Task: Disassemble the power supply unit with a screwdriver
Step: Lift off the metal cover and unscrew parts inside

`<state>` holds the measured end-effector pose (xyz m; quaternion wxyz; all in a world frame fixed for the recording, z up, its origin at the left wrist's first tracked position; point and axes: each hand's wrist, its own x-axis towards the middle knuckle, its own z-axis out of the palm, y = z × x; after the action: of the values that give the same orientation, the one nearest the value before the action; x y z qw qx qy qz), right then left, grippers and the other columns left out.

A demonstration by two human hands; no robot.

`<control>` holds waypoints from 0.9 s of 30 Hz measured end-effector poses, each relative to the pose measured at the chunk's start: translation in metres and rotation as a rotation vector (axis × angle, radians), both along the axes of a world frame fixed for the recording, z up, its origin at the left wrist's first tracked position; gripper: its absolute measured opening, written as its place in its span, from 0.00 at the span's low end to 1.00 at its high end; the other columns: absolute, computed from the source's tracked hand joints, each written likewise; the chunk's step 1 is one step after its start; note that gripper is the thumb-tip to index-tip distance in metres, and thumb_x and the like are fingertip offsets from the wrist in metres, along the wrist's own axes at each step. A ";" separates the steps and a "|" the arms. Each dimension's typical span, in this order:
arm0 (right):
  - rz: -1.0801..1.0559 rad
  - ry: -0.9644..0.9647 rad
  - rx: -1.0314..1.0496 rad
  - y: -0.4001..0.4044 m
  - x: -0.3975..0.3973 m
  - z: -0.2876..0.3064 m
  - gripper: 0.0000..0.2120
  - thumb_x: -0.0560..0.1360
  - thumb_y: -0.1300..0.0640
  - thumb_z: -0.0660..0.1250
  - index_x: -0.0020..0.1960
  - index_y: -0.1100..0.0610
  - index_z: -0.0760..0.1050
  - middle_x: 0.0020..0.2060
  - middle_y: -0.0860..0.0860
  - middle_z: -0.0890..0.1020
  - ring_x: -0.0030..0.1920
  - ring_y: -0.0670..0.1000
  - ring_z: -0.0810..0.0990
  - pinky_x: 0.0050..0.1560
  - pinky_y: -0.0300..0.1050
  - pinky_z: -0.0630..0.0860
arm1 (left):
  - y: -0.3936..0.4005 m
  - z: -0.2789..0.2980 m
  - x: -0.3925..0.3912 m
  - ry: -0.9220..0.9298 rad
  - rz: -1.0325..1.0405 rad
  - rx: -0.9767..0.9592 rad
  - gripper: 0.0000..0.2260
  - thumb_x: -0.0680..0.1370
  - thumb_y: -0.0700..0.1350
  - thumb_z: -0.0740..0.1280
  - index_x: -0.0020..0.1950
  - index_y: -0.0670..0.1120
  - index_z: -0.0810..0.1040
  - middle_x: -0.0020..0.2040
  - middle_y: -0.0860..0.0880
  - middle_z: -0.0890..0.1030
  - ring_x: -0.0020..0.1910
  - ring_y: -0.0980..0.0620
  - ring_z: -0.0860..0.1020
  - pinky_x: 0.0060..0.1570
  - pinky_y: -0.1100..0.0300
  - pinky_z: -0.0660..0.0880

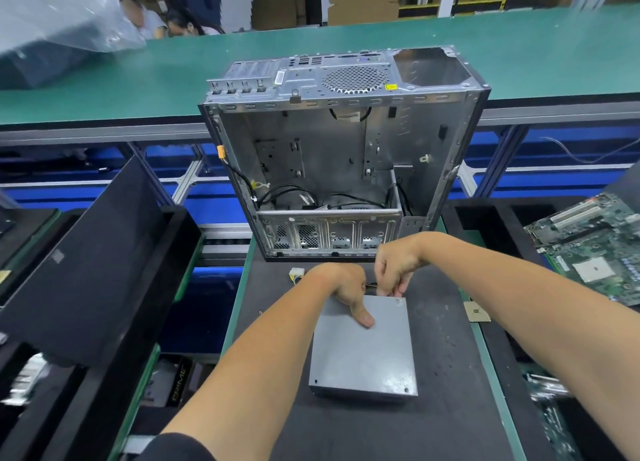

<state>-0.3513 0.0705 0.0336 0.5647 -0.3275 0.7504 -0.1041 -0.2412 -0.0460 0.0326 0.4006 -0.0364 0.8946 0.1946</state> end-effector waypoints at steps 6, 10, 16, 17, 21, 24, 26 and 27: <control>0.030 0.023 -0.031 0.002 0.002 0.000 0.08 0.73 0.62 0.72 0.36 0.57 0.83 0.44 0.58 0.86 0.37 0.48 0.85 0.40 0.37 0.80 | 0.001 0.001 -0.002 -0.010 -0.005 0.003 0.21 0.65 0.57 0.77 0.44 0.45 0.75 0.39 0.54 0.74 0.36 0.53 0.70 0.34 0.60 0.65; 0.084 0.050 -0.022 -0.001 0.004 0.002 0.08 0.73 0.64 0.71 0.36 0.58 0.82 0.44 0.59 0.85 0.37 0.48 0.85 0.39 0.37 0.80 | 0.001 0.001 -0.001 -0.011 -0.004 0.008 0.21 0.66 0.57 0.77 0.44 0.45 0.74 0.38 0.53 0.73 0.36 0.53 0.69 0.34 0.60 0.64; 0.101 0.050 0.000 -0.002 0.005 0.007 0.10 0.73 0.62 0.71 0.34 0.56 0.83 0.43 0.57 0.86 0.38 0.48 0.85 0.39 0.37 0.80 | 0.000 -0.002 -0.001 -0.028 0.033 0.021 0.20 0.66 0.56 0.78 0.44 0.45 0.74 0.39 0.53 0.74 0.37 0.52 0.70 0.35 0.59 0.66; 0.100 0.049 0.008 -0.002 0.005 0.008 0.09 0.73 0.62 0.72 0.34 0.55 0.83 0.40 0.56 0.86 0.38 0.48 0.85 0.40 0.37 0.80 | 0.000 -0.001 -0.001 -0.034 0.034 0.016 0.20 0.66 0.56 0.78 0.45 0.45 0.74 0.39 0.53 0.74 0.38 0.51 0.70 0.36 0.59 0.66; 0.005 0.081 -0.059 0.005 0.010 0.010 0.10 0.75 0.59 0.72 0.35 0.57 0.81 0.33 0.52 0.84 0.36 0.50 0.84 0.40 0.39 0.80 | 0.003 0.005 0.000 -0.037 -0.014 -0.051 0.29 0.65 0.60 0.77 0.56 0.43 0.75 0.50 0.50 0.77 0.52 0.43 0.75 0.49 0.53 0.72; 0.007 0.215 -0.153 0.007 0.020 0.016 0.10 0.77 0.57 0.69 0.37 0.57 0.77 0.32 0.52 0.83 0.34 0.51 0.83 0.37 0.41 0.79 | 0.005 0.008 0.004 0.006 -0.014 -0.062 0.32 0.64 0.59 0.77 0.59 0.42 0.72 0.55 0.47 0.76 0.58 0.43 0.74 0.52 0.52 0.72; 0.125 0.345 -0.147 0.005 0.027 0.025 0.08 0.76 0.55 0.68 0.39 0.55 0.75 0.32 0.51 0.82 0.33 0.49 0.81 0.36 0.41 0.76 | 0.005 0.012 0.008 0.040 0.004 -0.046 0.31 0.65 0.59 0.77 0.58 0.43 0.72 0.53 0.47 0.75 0.53 0.45 0.75 0.48 0.54 0.71; 0.183 0.407 -0.133 0.003 0.032 0.029 0.07 0.75 0.54 0.68 0.40 0.54 0.75 0.34 0.52 0.83 0.34 0.49 0.80 0.37 0.41 0.74 | 0.005 0.013 0.011 0.067 0.012 -0.037 0.28 0.65 0.58 0.77 0.56 0.44 0.72 0.50 0.48 0.74 0.49 0.47 0.74 0.45 0.56 0.71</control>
<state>-0.3191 0.0736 0.0625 0.3860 -0.4449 0.8074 -0.0334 -0.2306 -0.0411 0.0458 0.3683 -0.0428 0.9108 0.1815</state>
